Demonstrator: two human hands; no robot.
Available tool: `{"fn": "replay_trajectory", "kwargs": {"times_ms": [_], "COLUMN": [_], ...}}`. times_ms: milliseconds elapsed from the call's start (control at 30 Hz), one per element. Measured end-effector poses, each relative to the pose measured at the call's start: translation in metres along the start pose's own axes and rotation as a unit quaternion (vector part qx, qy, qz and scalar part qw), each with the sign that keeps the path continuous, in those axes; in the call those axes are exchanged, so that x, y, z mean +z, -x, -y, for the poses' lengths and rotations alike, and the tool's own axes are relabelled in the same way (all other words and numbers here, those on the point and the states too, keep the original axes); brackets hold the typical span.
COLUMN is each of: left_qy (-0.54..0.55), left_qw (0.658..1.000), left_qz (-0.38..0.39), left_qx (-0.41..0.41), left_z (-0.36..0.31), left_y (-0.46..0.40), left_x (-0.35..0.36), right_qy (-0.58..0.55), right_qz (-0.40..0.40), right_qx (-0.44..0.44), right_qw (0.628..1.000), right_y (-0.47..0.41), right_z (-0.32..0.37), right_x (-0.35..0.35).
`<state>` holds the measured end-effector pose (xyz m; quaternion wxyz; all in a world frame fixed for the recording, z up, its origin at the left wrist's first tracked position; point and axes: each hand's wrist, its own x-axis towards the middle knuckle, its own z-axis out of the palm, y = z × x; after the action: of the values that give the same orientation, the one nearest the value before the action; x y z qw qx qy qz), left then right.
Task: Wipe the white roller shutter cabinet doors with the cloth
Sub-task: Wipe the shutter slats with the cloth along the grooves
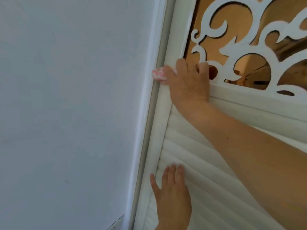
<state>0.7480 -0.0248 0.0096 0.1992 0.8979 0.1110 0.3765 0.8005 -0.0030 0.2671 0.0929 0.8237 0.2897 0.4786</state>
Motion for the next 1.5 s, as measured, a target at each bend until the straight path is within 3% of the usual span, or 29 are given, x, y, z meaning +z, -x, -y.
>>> {"fn": "replay_trajectory", "kwargs": {"times_ms": [133, 267, 400, 467, 500, 667, 700, 733, 767, 800, 833, 900, 933, 967, 1000, 1133, 1200, 1333, 1500], "left_qy": [0.034, 0.097, 0.106, 0.104, 0.097, -0.041, -0.108, -0.229, -0.111, -0.029, -0.039, -0.090, -0.088, -0.011, 0.054, 0.100, 0.106, 0.089, 0.051], "left_qw": [0.998, 0.995, 0.992, 0.994, 0.995, 0.997, 0.993, 0.972, 0.987, 0.992, 0.985, 0.974, 0.983, 0.997, 0.997, 0.991, 0.987, 0.980, 0.980], "left_qz": [-0.045, -0.037, -0.063, -0.040, 0.001, -0.060, -0.040, 0.045, 0.117, 0.112, 0.145, 0.172, 0.121, 0.019, -0.047, -0.071, -0.087, -0.106, -0.088], "left_qx": [0.013, -0.009, -0.024, -0.023, -0.011, -0.007, 0.027, 0.032, -0.018, -0.054, -0.080, -0.114, -0.108, -0.071, -0.021, 0.059, 0.087, 0.146, 0.173], "left_z": [0.006, 0.023, 0.046, 0.057, 0.064, 0.104, 0.098, 0.094, 0.085, 0.074, 0.066, 0.052, 0.061, 0.069, 0.077, 0.048, 0.029, 0.003, -0.014], "left_y": [0.008, 0.029, 0.052, 0.060, 0.068, 0.084, 0.077, 0.058, 0.042, 0.026, 0.016, 0.032, 0.039, 0.051, 0.056, 0.022, 0.001, -0.025, -0.034], "left_x": [0.028, 0.056, 0.082, 0.092, 0.096, 0.104, 0.093, 0.081, 0.071, 0.067, 0.062, 0.061, 0.064, 0.074, 0.074, 0.037, 0.022, 0.006, 0.004], "right_qy": [0.021, 0.102, 0.061, 0.039, 0.032, 0.001, 0.004, 0.001, -0.012, -0.038, -0.072, -0.148, -0.171, -0.168, -0.144, -0.041, 0.016, 0.100, 0.144], "right_qz": [-0.006, -0.044, -0.049, -0.043, -0.027, 0.141, 0.179, 0.221, 0.263, 0.288, 0.296, 0.252, 0.192, 0.136, 0.083, -0.169, -0.239, -0.251, -0.159], "right_qx": [-0.033, -0.052, -0.088, -0.105, -0.108, -0.177, -0.198, -0.207, -0.209, -0.201, -0.181, -0.109, -0.081, -0.061, -0.043, 0.007, 0.012, -0.015, -0.010], "right_qw": [0.999, 0.992, 0.993, 0.993, 0.993, 0.974, 0.964, 0.953, 0.942, 0.936, 0.935, 0.950, 0.963, 0.975, 0.985, 0.985, 0.971, 0.963, 0.977], "right_y": [0.012, 0.052, 0.111, 0.142, 0.155, 0.206, 0.215, 0.222, 0.225, 0.226, 0.225, 0.222, 0.218, 0.215, 0.210, 0.187, 0.171, 0.132, 0.102], "right_z": [0.024, 0.059, 0.085, 0.099, 0.107, 0.133, 0.135, 0.137, 0.133, 0.128, 0.120, 0.099, 0.086, 0.075, 0.063, 0.020, 0.004, -0.008, -0.012], "right_x": [0.030, 0.088, 0.129, 0.142, 0.150, 0.168, 0.165, 0.163, 0.160, 0.153, 0.143, 0.124, 0.112, 0.100, 0.092, 0.058, 0.043, 0.036, 0.046]}}
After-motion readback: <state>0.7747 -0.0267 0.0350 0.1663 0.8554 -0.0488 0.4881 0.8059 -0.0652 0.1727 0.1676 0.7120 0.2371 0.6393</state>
